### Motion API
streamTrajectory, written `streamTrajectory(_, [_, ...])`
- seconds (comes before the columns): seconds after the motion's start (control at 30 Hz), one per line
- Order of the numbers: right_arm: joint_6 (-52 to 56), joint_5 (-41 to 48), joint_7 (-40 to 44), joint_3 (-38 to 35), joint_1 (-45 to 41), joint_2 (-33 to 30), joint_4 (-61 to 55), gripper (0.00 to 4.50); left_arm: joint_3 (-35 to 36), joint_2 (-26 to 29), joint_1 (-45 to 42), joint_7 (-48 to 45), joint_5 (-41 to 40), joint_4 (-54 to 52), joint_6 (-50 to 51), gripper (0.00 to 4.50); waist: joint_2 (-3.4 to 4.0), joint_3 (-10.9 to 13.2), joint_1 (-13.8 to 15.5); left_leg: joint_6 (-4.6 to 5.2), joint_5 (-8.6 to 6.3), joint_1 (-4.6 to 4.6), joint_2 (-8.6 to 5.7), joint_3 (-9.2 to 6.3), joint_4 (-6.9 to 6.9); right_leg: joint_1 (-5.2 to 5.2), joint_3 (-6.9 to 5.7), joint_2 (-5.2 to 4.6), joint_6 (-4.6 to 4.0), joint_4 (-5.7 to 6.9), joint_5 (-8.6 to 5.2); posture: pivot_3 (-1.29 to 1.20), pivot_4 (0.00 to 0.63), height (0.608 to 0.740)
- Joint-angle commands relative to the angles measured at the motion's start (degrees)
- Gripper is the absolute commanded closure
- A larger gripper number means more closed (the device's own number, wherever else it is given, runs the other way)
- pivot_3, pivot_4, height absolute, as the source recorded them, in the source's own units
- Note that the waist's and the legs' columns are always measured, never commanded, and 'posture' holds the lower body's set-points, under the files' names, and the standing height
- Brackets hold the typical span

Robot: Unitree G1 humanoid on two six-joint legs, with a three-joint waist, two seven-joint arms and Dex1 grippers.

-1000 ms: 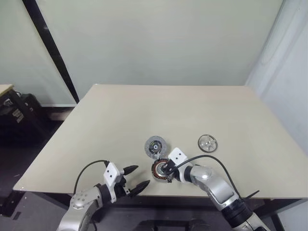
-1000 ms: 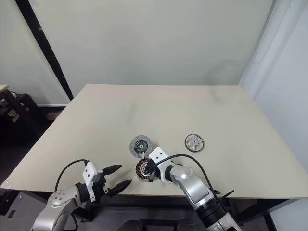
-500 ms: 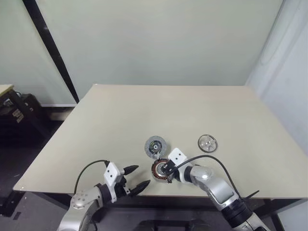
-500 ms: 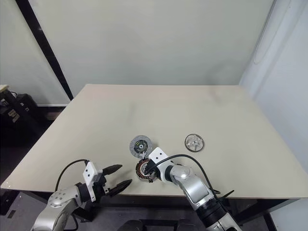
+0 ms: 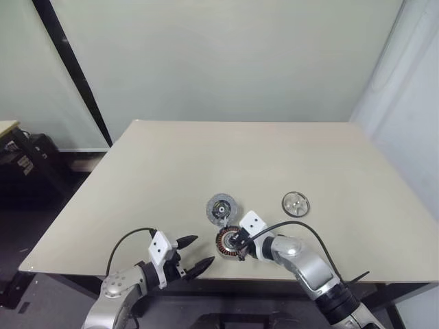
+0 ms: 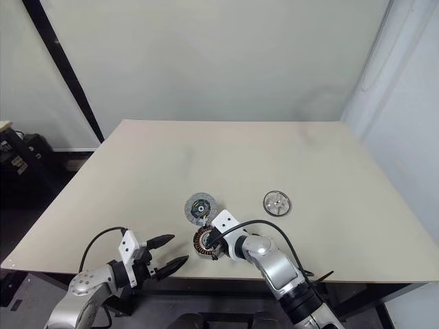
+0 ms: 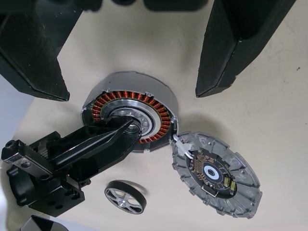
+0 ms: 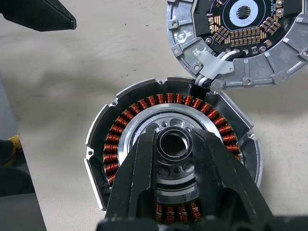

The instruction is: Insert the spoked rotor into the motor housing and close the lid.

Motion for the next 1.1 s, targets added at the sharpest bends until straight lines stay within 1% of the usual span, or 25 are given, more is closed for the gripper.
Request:
streamTrajectory(0.03, [-0.19,0.05,0.4,-0.2,-0.26,0.54,-0.95,3.75,0.16,-0.09,-0.81,0.24,0.38,-1.18,-1.34,0.0,0.0,0.0,-0.09,0.0,0.0,0.0,0.0,0.0,0.0,0.0,0.0,0.0,0.0,0.0,0.0,0.0,0.0,0.74])
streamTrajectory(0.33, [-0.33,-0.03,0.42,-0.09,-0.13,0.95,-0.73,3.75,0.17,-0.05,-0.9,0.26,0.37,-1.07,-1.36,0.0,0.0,0.0,-0.9,0.0,0.0,0.0,0.0,-0.01,0.0,0.0,0.0,0.0,0.0,0.01,0.0,0.0,0.0,0.74])
streamTrajectory(1.1, [-1.53,-0.35,0.45,-0.16,-0.76,1.36,0.67,3.75,1.7,0.64,0.27,0.51,0.06,-0.93,-1.75,0.0,0.0,0.0,-0.91,0.0,0.0,0.02,0.0,-0.01,-0.01,0.0,0.0,0.0,0.0,0.02,0.0,0.0,0.0,0.74])
